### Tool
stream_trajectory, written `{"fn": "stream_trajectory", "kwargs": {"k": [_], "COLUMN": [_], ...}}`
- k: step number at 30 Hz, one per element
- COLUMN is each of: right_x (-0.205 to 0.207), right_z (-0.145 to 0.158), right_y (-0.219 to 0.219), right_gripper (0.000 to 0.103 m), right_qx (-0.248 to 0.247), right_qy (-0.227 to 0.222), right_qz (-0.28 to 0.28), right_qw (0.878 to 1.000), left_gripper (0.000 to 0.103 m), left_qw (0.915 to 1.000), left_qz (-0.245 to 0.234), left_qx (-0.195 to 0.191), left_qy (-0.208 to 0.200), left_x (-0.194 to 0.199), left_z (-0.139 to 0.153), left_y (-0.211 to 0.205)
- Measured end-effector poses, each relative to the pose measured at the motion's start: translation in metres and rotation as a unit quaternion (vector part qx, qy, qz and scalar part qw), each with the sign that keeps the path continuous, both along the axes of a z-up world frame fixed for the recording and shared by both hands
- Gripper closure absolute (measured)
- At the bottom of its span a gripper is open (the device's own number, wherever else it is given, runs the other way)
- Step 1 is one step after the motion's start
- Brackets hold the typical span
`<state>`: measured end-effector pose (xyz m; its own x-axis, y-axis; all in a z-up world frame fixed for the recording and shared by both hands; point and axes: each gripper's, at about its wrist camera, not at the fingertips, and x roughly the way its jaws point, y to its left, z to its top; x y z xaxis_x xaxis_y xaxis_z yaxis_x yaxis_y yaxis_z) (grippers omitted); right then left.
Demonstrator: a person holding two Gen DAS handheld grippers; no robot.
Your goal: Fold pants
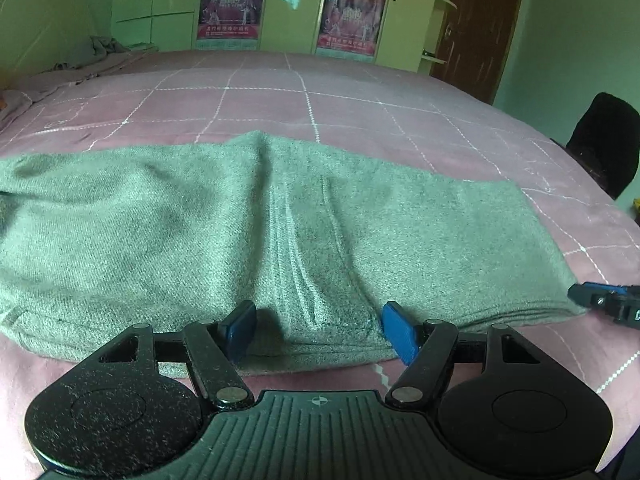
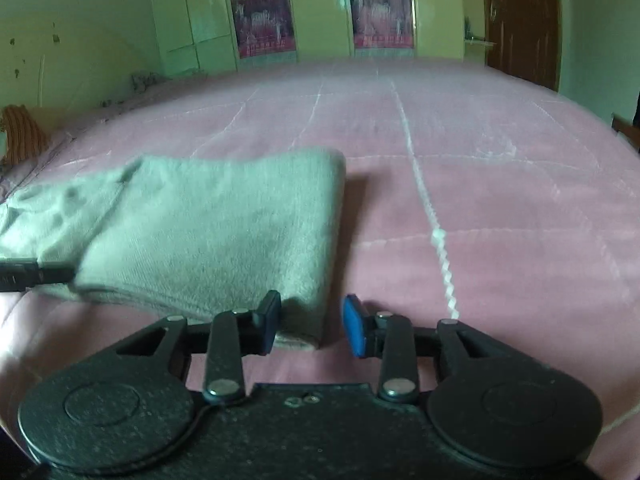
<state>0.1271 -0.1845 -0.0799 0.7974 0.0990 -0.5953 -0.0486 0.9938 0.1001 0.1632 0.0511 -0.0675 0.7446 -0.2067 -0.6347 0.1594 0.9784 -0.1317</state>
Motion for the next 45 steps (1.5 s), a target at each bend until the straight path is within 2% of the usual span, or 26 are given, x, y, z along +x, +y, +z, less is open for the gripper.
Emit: {"fn": "stream_trajectory", "kwargs": {"k": [4,8,10,12,14,15,17,19,22,24,26,29,31,32,33,34,35,36,37,38,40,41,42,43,44,45], "right_x": [-0.007,-0.016,-0.020,-0.020,-0.021,-0.021,-0.020,-0.019,-0.020,-0.019,-0.020,-0.020,-0.019,-0.019,-0.018,-0.018,-0.017,-0.017,-0.016,-0.015,-0.013,-0.012,-0.012,-0.013,-0.014,-0.013], "right_z": [0.006,0.002,0.007,0.011,0.012,0.012,0.008,0.004,0.002,0.001,0.001,0.000,0.000,-0.001,-0.001,-0.001,-0.001,-0.001,-0.002,-0.002,0.000,0.005,0.010,0.015,0.020,0.023], "right_y": [-0.005,-0.011,-0.012,-0.014,-0.016,-0.018,-0.020,-0.023,-0.023,-0.020,-0.019,-0.018,-0.019,-0.019,-0.019,-0.019,-0.020,-0.021,-0.022,-0.023,-0.024,-0.026,-0.029,-0.033,-0.038,-0.045], "right_gripper": [0.066,0.062,0.060,0.057,0.055,0.054,0.053,0.051,0.050,0.049,0.048,0.048,0.047,0.046,0.046,0.046,0.046,0.045,0.045,0.045,0.047,0.047,0.046,0.046,0.046,0.046], "right_qx": [0.011,0.028,0.023,0.021,0.026,0.026,0.028,0.032,0.032,0.027,0.023,0.019,0.019,0.021,0.023,0.024,0.027,0.030,0.034,0.038,0.042,0.044,0.043,0.040,0.035,0.030], "right_qy": [-0.027,-0.038,-0.048,-0.061,-0.068,-0.068,-0.061,-0.056,-0.053,-0.053,-0.053,-0.052,-0.050,-0.049,-0.049,-0.048,-0.047,-0.046,-0.045,-0.044,-0.038,-0.037,-0.042,-0.050,-0.057,-0.059], "right_qz": [-0.004,-0.009,-0.015,-0.016,-0.020,-0.022,-0.027,-0.033,-0.035,-0.034,-0.032,-0.031,-0.031,-0.032,-0.032,-0.033,-0.033,-0.034,-0.035,-0.036,-0.036,-0.039,-0.044,-0.048,-0.051,-0.056], "right_qw": [1.000,0.999,0.998,0.998,0.997,0.997,0.997,0.997,0.997,0.998,0.998,0.998,0.998,0.998,0.998,0.998,0.998,0.998,0.998,0.998,0.998,0.998,0.997,0.997,0.996,0.996], "left_gripper": [0.032,0.018,0.017,0.016,0.015,0.015,0.015,0.016,0.016,0.016,0.016,0.016,0.016,0.016,0.016,0.021,0.054,0.087,0.088,0.088,0.088,0.088,0.089,0.088,0.088,0.088], "left_qw": [1.0000,0.9999,0.9995,0.9976,0.9917,0.9859,0.9668,0.9412,0.8954,0.8693,0.8512,0.8297,0.8216,0.8221,0.8298,0.8435,0.8592,0.8652,0.8562,0.8493,0.8466,0.8492,0.8506,0.8451,0.8455,0.8516], "left_qz": [-0.002,0.006,0.020,0.043,0.086,0.114,0.173,0.238,0.309,0.311,0.299,0.284,0.268,0.257,0.242,0.226,0.217,0.223,0.229,0.225,0.204,0.210,0.229,0.233,0.229,0.227], "left_qx": [-0.006,0.011,0.015,-0.022,-0.076,-0.109,-0.181,-0.236,-0.317,-0.382,-0.430,-0.479,-0.501,-0.506,-0.501,-0.486,-0.463,-0.449,-0.463,-0.475,-0.478,-0.471,-0.465,-0.475,-0.476,-0.467], "left_qy": [0.004,-0.002,-0.019,-0.050,-0.057,-0.057,-0.051,-0.044,-0.051,-0.039,-0.034,-0.043,-0.045,-0.042,-0.038,-0.032,-0.018,0.005,-0.006,-0.049,-0.115,-0.115,-0.088,-0.076,-0.077,-0.072], "left_x": [0.001,-0.007,-0.014,-0.026,-0.034,-0.038,-0.040,-0.044,-0.051,-0.044,-0.030,-0.003,0.015,0.025,0.035,0.042,0.049,0.054,0.051,0.040,0.020,0.016,0.018,0.020,0.023,0.026], "left_z": [0.005,0.011,0.016,0.021,0.022,0.021,0.013,-0.002,-0.026,-0.047,-0.063,-0.077,-0.083,-0.084,-0.085,-0.085,-0.084,-0.089,-0.094,-0.093,-0.092,-0.099,-0.113,-0.125,-0.125,-0.120], "left_y": [0.003,0.005,0.015,0.037,0.073,0.094,0.142,0.186,0.241,0.268,0.287,0.306,0.318,0.321,0.320,0.317,0.314,0.313,0.316,0.316,0.310,0.307,0.308,0.311,0.311,0.309]}}
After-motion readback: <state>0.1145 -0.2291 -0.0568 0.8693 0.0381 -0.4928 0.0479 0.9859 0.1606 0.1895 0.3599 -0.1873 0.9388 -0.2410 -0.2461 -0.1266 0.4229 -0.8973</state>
